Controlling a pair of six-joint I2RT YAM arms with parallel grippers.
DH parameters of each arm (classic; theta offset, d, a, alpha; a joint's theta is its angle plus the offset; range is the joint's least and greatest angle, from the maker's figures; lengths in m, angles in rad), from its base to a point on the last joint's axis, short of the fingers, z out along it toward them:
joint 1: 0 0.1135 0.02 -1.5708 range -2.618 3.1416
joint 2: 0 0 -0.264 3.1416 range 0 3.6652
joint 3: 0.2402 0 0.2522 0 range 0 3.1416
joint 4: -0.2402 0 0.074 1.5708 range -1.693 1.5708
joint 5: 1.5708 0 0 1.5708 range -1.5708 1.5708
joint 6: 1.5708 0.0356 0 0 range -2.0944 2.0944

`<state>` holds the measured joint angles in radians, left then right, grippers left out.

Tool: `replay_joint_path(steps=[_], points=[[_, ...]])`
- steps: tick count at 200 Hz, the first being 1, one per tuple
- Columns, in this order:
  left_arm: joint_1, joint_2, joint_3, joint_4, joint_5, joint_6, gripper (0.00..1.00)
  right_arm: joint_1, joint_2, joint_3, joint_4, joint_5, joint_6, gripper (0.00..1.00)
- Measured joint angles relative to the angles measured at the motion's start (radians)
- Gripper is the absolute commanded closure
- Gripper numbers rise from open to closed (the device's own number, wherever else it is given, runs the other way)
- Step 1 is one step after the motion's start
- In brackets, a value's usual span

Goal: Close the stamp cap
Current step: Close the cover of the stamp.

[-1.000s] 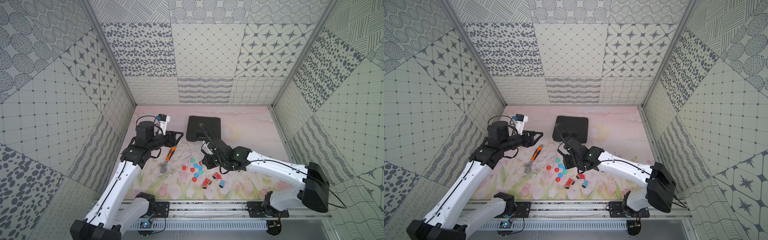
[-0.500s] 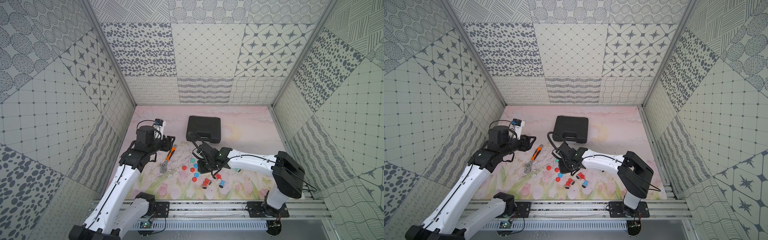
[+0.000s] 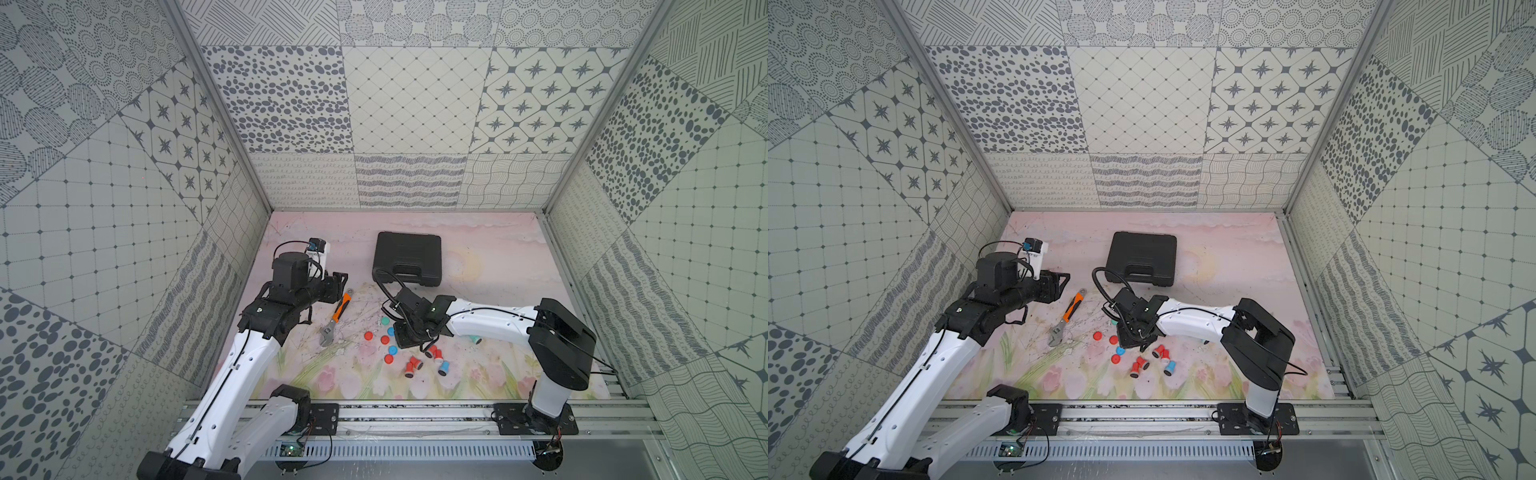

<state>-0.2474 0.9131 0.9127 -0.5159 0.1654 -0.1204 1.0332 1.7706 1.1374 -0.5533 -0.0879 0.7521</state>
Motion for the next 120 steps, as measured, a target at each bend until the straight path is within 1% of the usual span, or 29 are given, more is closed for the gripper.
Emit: replay_joint_path(steps=[120], points=[[0.0,-0.005,0.0,0.0,-0.014,0.0,0.38,0.0,0.018,0.009,-0.013,0.026,-0.001,1.0]])
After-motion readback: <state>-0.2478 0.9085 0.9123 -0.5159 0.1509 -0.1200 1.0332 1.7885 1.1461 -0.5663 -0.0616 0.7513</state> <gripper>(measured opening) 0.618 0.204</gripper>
